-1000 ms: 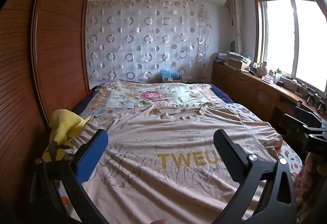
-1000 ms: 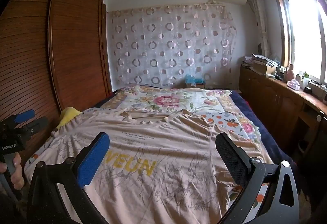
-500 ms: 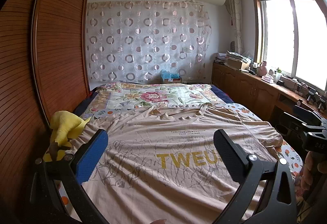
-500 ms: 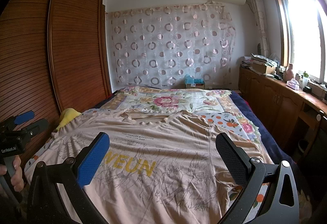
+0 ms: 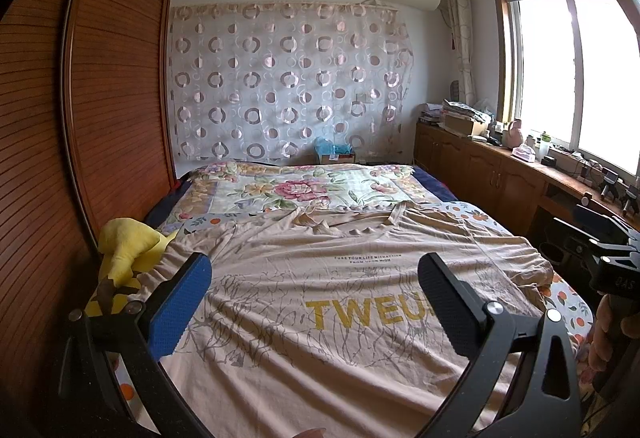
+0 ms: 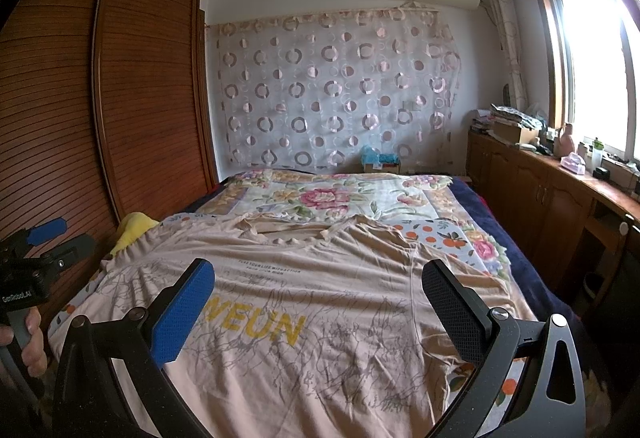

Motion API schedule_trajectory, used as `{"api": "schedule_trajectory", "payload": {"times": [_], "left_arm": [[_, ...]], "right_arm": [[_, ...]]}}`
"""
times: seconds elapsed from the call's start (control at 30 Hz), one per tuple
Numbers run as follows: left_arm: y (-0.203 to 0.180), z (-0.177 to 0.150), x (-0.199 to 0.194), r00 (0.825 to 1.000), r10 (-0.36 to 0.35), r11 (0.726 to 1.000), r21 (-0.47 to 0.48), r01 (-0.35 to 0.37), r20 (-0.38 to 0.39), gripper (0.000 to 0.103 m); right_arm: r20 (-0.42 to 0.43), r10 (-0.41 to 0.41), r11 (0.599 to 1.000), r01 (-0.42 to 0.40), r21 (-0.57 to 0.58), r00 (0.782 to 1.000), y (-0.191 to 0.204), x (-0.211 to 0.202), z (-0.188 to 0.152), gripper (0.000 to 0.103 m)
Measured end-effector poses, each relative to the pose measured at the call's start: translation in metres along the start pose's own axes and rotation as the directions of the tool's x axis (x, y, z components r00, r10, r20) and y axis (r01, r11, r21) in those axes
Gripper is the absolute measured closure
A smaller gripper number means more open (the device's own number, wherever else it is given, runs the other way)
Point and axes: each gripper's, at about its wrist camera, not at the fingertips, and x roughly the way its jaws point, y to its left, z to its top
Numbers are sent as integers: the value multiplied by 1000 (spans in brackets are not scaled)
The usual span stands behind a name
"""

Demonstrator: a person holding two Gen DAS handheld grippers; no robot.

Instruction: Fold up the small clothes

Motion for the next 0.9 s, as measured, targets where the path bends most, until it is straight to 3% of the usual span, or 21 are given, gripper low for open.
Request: {"api": "schedule_trajectory", "payload": {"times": [0.9], "left_arm": [[-4, 1, -4, 1000, 1, 1000, 5, -1, 6, 0]], "right_arm": [[7, 5, 1000, -5, 6, 1000, 0, 0, 1, 0]]}}
